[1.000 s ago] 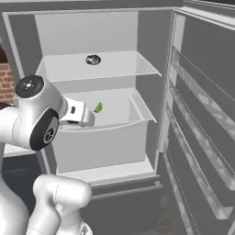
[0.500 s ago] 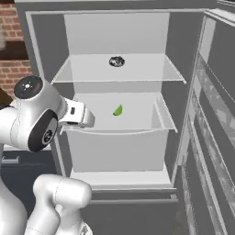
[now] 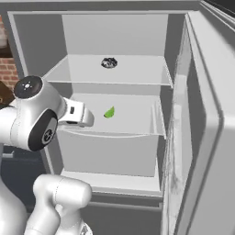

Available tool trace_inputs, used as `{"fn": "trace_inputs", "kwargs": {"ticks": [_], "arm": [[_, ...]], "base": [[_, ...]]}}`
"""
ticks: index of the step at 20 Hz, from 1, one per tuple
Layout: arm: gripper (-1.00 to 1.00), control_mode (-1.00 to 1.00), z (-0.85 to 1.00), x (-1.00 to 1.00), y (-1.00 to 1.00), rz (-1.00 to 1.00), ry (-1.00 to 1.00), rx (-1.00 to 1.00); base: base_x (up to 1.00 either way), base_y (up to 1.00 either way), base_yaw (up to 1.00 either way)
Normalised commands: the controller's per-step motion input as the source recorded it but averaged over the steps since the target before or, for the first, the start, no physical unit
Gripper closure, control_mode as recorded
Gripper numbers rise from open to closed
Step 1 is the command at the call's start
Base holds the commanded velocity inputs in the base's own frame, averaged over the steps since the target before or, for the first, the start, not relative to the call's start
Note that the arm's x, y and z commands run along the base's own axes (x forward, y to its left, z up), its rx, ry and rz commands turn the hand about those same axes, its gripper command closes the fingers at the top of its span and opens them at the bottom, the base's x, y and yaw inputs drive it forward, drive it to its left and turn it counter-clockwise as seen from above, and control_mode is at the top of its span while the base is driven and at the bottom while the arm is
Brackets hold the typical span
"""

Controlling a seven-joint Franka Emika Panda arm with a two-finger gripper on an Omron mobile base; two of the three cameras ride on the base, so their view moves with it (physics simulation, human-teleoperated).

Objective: Grab a lemon wedge from the fridge and one ice cube from the ice bowl, and put them in the glass of lemonade.

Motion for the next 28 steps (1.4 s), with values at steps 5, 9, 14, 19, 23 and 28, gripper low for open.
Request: {"fn": "trace_inputs", "kwargs": {"ticks": [5,9,14,19,23,28], "arm": [[-1.00,1.00,0.00,0.00,0.00,0.00,0.00,0.00],[-1.00,1.00,0.00,0.00,0.00,0.00,0.00,0.00],[-1.00,-1.00,-0.08,0.01,0.00,0.00,0.00,0.00],[-1.00,-1.00,-0.17,0.19,0.00,0.00,0.00,0.00],[-1.00,-1.00,-0.16,0.54,0.00,0.00,0.00,0.00],[-1.00,-1.00,-0.19,0.94,-0.06,0.00,-0.02,0.00]], "base": [[0.05,-0.03,0.00],[0.21,0.12,-0.02],[0.02,0.00,-0.02],[0.00,0.00,0.00],[0.00,0.00,0.00],[0.00,0.00,0.00]]}}
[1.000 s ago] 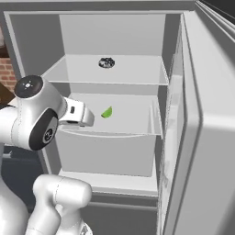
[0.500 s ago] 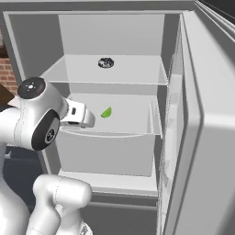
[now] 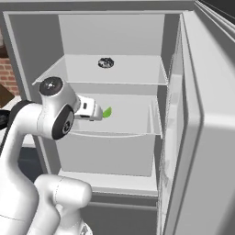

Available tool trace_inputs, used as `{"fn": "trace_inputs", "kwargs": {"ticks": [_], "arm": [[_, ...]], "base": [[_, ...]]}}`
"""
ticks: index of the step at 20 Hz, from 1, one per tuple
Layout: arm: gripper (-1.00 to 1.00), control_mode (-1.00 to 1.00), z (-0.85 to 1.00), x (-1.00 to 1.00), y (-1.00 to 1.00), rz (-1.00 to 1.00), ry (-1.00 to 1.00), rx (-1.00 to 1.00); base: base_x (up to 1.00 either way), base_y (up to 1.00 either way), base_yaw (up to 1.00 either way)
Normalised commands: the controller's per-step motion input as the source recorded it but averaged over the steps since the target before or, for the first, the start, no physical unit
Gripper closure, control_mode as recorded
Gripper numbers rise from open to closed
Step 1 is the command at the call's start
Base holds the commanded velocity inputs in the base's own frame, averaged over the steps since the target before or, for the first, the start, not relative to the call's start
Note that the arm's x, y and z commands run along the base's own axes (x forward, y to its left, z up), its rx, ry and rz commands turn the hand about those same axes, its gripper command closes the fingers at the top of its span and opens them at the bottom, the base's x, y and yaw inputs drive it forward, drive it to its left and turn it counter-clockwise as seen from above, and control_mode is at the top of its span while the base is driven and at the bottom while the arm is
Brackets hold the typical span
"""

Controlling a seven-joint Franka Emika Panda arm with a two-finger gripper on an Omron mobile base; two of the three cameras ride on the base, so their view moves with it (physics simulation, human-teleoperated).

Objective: Grab a lemon wedge from the fridge and one ice cube from the ice bowl, and put them in the glass of lemonade.

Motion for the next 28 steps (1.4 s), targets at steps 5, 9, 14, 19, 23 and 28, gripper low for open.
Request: {"fn": "trace_inputs", "kwargs": {"ticks": [5,9,14,19,23,28], "arm": [[-1.00,-1.00,-0.12,0.73,0.00,0.00,-0.03,0.00],[-1.00,-1.00,-0.50,0.55,0.02,0.00,-0.01,0.00],[-1.00,-1.00,-0.98,0.47,0.11,0.00,0.05,0.01],[-1.00,-1.00,-0.85,0.42,0.13,0.00,0.02,0.02],[-1.00,-1.00,0.02,0.21,0.01,0.00,0.00,0.00],[-1.00,-1.00,0.54,0.22,0.00,-0.02,0.01,0.00]], "base": [[0.00,0.00,0.00],[0.00,0.00,0.00],[0.00,0.00,0.00],[0.00,0.00,0.00],[0.00,0.00,0.00],[0.00,0.00,0.00]]}}
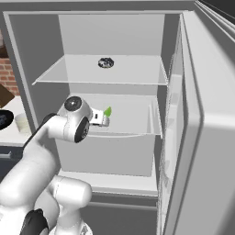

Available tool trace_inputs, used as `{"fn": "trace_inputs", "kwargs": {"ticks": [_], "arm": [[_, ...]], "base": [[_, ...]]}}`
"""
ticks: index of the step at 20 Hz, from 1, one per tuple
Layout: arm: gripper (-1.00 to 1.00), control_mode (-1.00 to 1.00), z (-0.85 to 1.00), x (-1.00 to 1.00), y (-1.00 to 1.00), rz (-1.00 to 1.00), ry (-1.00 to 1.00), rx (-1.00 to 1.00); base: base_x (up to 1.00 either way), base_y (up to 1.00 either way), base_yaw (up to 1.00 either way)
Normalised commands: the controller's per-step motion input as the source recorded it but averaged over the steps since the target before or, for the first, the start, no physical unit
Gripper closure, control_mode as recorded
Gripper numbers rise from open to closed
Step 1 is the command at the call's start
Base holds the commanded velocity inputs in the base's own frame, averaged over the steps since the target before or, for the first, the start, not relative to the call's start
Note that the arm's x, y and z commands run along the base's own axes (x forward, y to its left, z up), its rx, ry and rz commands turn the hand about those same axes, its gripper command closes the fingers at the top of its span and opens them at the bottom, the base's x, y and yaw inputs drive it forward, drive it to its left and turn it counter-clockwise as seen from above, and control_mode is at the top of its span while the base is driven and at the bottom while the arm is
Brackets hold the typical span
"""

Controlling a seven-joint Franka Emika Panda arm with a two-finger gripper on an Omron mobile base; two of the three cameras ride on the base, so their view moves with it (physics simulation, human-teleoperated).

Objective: Grab a lemon wedge from the fridge and one ice cube from the ice bowl, and put them in the glass of lemonade.

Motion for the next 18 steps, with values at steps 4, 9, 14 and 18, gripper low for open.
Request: {"fn": "trace_inputs", "kwargs": {"ticks": [4,9,14,18], "arm": [[-1.00,-1.00,0.16,0.60,0.00,-0.01,0.06,0.00],[-1.00,-1.00,-0.07,0.32,-0.04,0.00,0.09,0.00],[-1.00,-1.00,-0.51,0.08,-0.06,0.00,0.01,0.01],[-1.00,-1.00,-0.29,0.16,0.00,0.00,0.00,0.00]], "base": [[0.00,0.00,0.00],[0.00,0.00,0.00],[0.00,0.00,0.00],[0.00,0.00,0.00]]}}
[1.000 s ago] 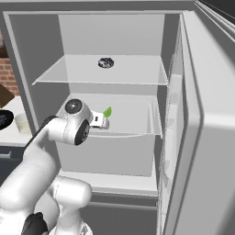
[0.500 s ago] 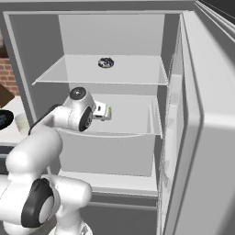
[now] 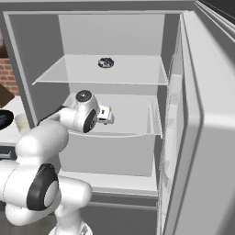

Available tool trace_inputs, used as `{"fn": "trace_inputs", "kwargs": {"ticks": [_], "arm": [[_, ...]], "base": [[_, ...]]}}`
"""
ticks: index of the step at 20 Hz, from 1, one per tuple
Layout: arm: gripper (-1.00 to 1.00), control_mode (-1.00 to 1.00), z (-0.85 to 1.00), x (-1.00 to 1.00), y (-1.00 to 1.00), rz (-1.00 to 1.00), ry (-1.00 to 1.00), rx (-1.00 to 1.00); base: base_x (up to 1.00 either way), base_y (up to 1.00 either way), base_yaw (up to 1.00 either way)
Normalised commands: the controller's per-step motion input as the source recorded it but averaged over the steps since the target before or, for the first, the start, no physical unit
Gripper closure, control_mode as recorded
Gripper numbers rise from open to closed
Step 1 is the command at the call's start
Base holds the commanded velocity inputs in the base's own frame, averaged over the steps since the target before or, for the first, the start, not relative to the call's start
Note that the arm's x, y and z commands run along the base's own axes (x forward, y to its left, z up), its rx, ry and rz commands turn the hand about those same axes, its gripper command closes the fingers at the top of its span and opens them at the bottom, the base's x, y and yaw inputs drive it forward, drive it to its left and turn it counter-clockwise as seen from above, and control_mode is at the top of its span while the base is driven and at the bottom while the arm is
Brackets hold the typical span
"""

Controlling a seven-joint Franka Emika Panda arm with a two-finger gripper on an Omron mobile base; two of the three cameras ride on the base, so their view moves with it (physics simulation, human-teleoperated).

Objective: Grab a lemon wedge from the fridge and one ice cube from the ice bowl, and put them in the glass of lemonade.

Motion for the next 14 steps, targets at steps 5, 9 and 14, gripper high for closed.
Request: {"fn": "trace_inputs", "kwargs": {"ticks": [5,9,14], "arm": [[-1.00,-1.00,-0.04,0.29,0.00,0.00,0.00,0.00],[-1.00,-1.00,0.07,0.36,0.00,-0.03,0.00,0.00],[-1.00,-1.00,0.00,0.40,0.00,-0.06,0.00,0.01]], "base": [[0.00,0.00,0.00],[0.00,0.00,0.00],[0.00,0.00,0.00]]}}
